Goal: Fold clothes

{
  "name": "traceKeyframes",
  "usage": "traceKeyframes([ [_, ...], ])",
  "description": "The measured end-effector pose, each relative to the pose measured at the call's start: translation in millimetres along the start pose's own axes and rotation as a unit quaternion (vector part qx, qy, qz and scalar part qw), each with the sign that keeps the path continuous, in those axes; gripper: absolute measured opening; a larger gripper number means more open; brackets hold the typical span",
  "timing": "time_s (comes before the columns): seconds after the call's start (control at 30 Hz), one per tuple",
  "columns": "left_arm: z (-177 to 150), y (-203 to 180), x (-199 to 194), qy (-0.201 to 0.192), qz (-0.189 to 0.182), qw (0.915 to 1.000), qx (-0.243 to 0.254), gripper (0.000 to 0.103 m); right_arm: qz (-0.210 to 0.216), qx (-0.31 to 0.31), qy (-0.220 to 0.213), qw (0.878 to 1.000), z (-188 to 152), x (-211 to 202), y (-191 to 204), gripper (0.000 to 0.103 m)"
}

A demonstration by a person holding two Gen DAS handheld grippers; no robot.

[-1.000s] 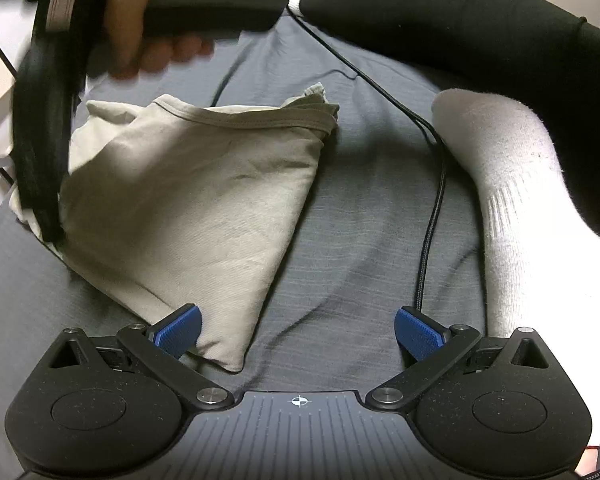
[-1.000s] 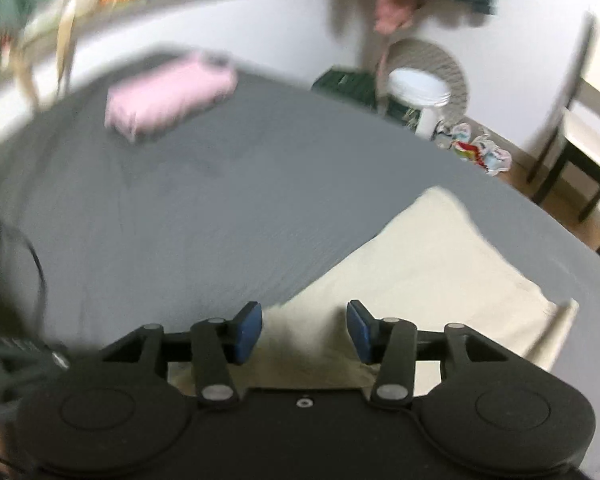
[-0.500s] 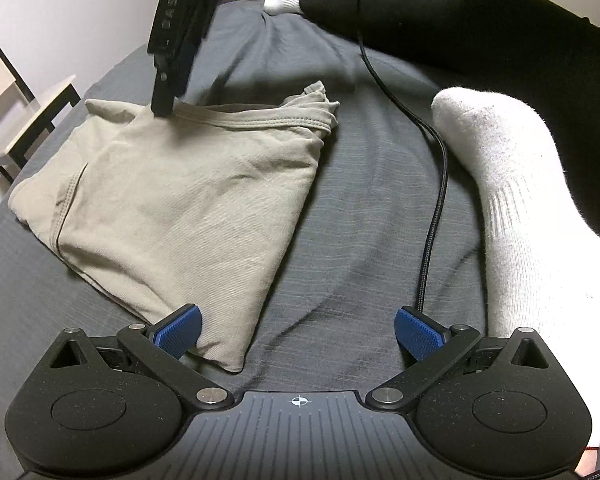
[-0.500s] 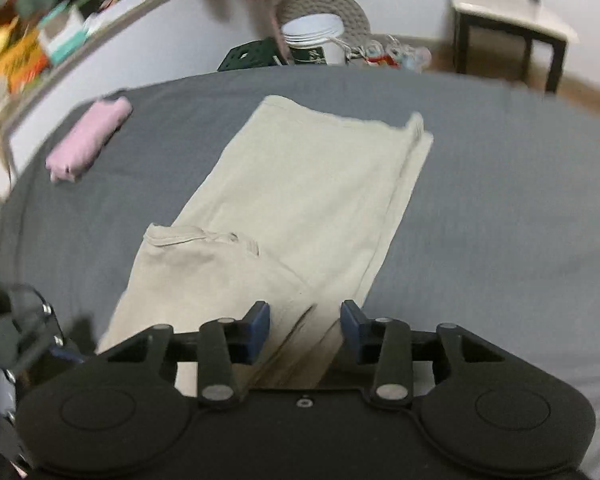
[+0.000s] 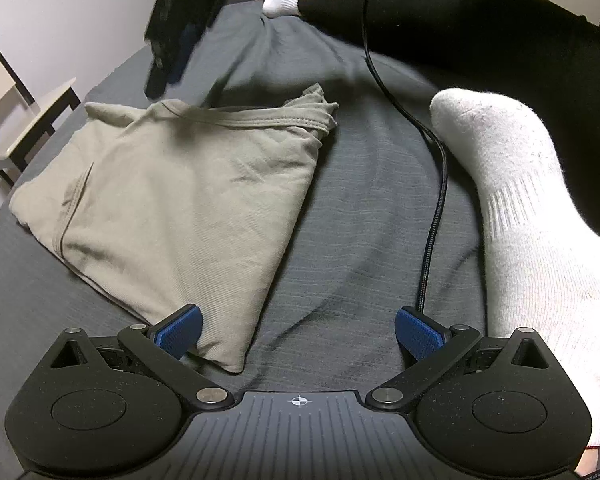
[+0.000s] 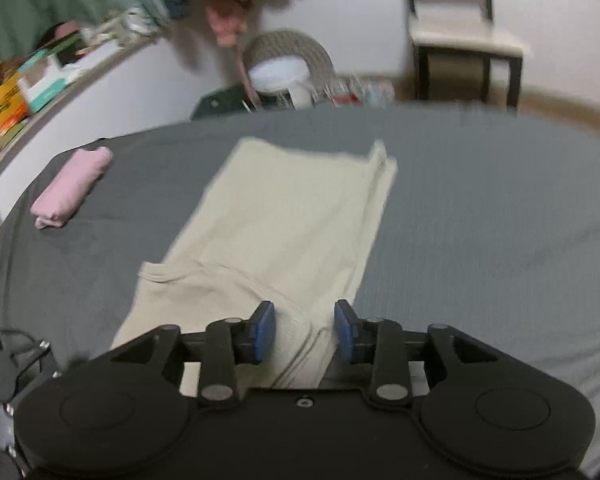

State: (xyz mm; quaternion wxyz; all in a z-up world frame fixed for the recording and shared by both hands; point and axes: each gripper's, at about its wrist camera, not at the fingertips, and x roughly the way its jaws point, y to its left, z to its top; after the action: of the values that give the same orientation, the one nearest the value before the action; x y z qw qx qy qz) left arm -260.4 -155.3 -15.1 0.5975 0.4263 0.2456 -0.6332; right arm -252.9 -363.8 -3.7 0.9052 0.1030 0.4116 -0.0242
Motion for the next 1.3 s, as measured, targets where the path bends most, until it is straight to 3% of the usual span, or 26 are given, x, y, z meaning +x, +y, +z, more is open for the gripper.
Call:
traceKeyframes([
  [0.07, 1.2, -4.3, -3.1, -0.001, 0.018, 0.9996, 0.02, 0.103, -0.002, -0.099, -0.006, 0.995, -7.1, -18.6, 29.7, 0.049],
  [0.13, 1.2, -13.0, -9.1, -0.011, 0.058, 0.9961, 0.065, 0.103, -0.008, -0.224, -0.004, 0.975, -24.5, -35.2, 68.9, 0.059],
  [0.17, 0.0, -18.2, -12.3, -0.017, 0.084, 0.9919, 0.093, 0.103, -0.013, -0.287, 0.001, 0.958, -37.0, -40.6, 89.6, 0.06],
  [0.27, -3.6, -25.0, -16.9, -0.023, 0.136, 0.9791, 0.149, 0.103, -0.055, -0.448, 0.031, 0.892, -82.5, -38.2, 149.0, 0.061],
  [0.4, -3.7, -17.4, -20.0, -0.032, 0.154, 0.9773, 0.142, 0.103, -0.121, -0.562, 0.056, 0.816, -129.8, -11.3, 188.8, 0.061],
  [0.43, -4.5, -15.7, -21.3, -0.037, 0.159, 0.9765, 0.142, 0.103, -0.129, -0.575, 0.059, 0.806, -137.3, -4.5, 193.9, 0.061],
  [0.63, -9.0, -14.7, -32.9, -0.099, 0.193, 0.9611, 0.172, 0.103, -0.162, -0.603, 0.054, 0.779, -156.4, 31.5, 207.5, 0.06],
  [0.73, -7.1, -18.6, -30.0, -0.126, 0.209, 0.9523, 0.184, 0.103, -0.198, -0.617, 0.026, 0.762, -159.5, 37.9, 208.6, 0.06],
  [0.9, -3.2, -28.3, -12.1, -0.125, 0.241, 0.9386, 0.213, 0.103, -0.221, -0.584, -0.016, 0.781, -144.5, 21.9, 204.9, 0.06],
  [1.07, -1.3, -38.1, 20.0, -0.085, 0.295, 0.9114, 0.275, 0.103, -0.23, -0.552, -0.033, 0.8, -122.9, 11.5, 198.7, 0.06],
  [1.23, 10.5, -34.7, 26.7, -0.08, 0.317, 0.9084, 0.261, 0.101, -0.234, -0.533, -0.045, 0.812, -109.1, 10.7, 197.2, 0.06],
  [1.27, 13.5, -32.8, 27.1, -0.08, 0.325, 0.9077, 0.254, 0.091, -0.234, -0.532, -0.046, 0.813, -108.5, 10.9, 197.3, 0.06],
  [1.3, 16.5, -30.8, 27.6, -0.08, 0.332, 0.9069, 0.246, 0.072, -0.234, -0.531, -0.046, 0.813, -109.1, 11.0, 197.5, 0.06],
])
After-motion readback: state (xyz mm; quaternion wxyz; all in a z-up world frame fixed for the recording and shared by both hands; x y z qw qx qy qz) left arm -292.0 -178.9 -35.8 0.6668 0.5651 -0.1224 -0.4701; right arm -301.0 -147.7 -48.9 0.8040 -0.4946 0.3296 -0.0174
